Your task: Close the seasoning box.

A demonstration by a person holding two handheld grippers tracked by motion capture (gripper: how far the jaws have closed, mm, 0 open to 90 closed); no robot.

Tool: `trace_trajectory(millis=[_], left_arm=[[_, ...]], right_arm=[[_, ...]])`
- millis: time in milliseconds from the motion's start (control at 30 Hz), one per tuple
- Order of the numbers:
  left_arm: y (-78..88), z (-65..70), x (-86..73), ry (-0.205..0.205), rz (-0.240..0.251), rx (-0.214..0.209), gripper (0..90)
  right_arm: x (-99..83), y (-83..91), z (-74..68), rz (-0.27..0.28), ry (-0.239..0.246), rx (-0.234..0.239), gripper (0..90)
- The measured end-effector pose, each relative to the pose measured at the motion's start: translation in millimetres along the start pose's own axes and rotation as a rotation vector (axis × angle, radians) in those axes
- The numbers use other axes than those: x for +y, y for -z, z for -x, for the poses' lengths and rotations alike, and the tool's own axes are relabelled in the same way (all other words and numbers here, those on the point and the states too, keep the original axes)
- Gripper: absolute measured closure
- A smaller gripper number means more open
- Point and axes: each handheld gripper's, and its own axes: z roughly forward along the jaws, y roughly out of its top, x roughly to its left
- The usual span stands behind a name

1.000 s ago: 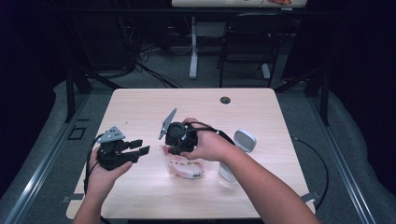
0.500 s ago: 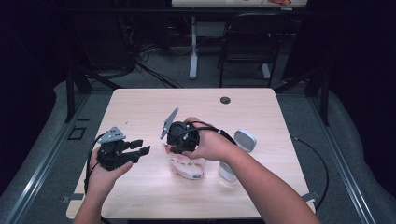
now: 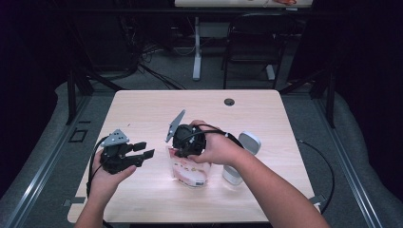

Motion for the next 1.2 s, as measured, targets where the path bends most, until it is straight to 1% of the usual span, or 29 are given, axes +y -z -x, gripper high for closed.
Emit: trace_trajectory(millis=[67, 100, 133, 200, 433, 500, 567, 633, 667, 733, 867, 900, 933, 1000, 1100, 1133, 1200], left_arm=[[-0.4, 0.1, -0.1, -0.003, 0.001, -0.003, 51.8], [-0.8, 0.2, -0.2, -0.003, 0.002, -0.008, 51.3], [-1.5, 0.3, -0.4, -0.004, 0.003, -0.011, 51.0], [-3.3, 0.7, -0.9, -0.007, 0.000, -0.018, 50.5], [-15.4, 5.0, -3.9, -0.042, -0.039, -0.032, 48.8], [-19.0, 6.7, -4.8, -0.054, -0.047, -0.047, 48.7], [-21.7, 8.7, -5.3, -0.066, -0.052, -0.054, 48.6], [-24.4, 11.1, -5.9, -0.076, -0.055, -0.069, 48.4], [-25.9, 12.3, -6.2, -0.084, -0.056, -0.076, 48.4], [-28.9, 14.0, -7.1, -0.104, -0.066, -0.085, 48.0], [-36.0, 17.1, -9.8, -0.117, -0.082, -0.112, 47.7], [-37.6, 18.2, -10.4, -0.119, -0.077, -0.125, 47.7], [-38.2, 18.9, -10.4, -0.126, -0.082, -0.134, 47.5], [-39.7, 21.6, -11.0, -0.135, -0.074, -0.138, 47.4], [-40.3, 23.5, -10.6, -0.146, -0.075, -0.152, 46.6], [-40.7, 24.2, -10.5, -0.152, -0.077, -0.156, 46.6], [-42.1, 25.8, -10.8, -0.154, -0.078, -0.163, 46.6]], right_arm=[[-1.1, 2.7, -0.7, 0.010, 0.003, -0.002, 90.0], [-1.2, 4.4, -0.7, 0.006, 0.008, -0.004, 90.0], [-1.8, 5.2, -1.0, 0.015, 0.004, -0.004, 90.0], [-2.2, 6.7, -0.6, 0.013, 0.008, -0.005, 90.0], [-4.5, 17.8, 0.3, 0.033, 0.009, -0.016, 90.0], [-4.6, 22.8, 0.9, 0.041, 0.013, -0.019, 90.0], [-4.9, 25.4, 1.0, 0.043, 0.017, -0.020, 90.0], [-4.8, 28.8, 1.2, 0.040, 0.027, -0.025, 90.0], [-4.8, 28.8, 1.2, 0.040, 0.027, -0.025, 90.0], [-5.6, 34.1, 2.1, 0.053, 0.029, -0.026, 90.0], [-6.6, 39.7, 2.4, 0.070, 0.034, -0.021, 90.0], [-6.8, 41.0, 2.4, 0.069, 0.035, -0.023, 90.0], [-7.5, 43.0, 2.5, 0.072, 0.038, -0.023, 90.0], [-9.8, 45.8, 2.3, 0.086, 0.032, -0.024, 90.0], [-14.8, 51.6, 3.1, 0.101, 0.029, -0.027, 90.0], [-20.0, 55.7, 3.7, 0.128, 0.014, -0.028, 90.0], [-21.5, 57.1, 4.0, 0.132, 0.013, -0.031, 90.0]])
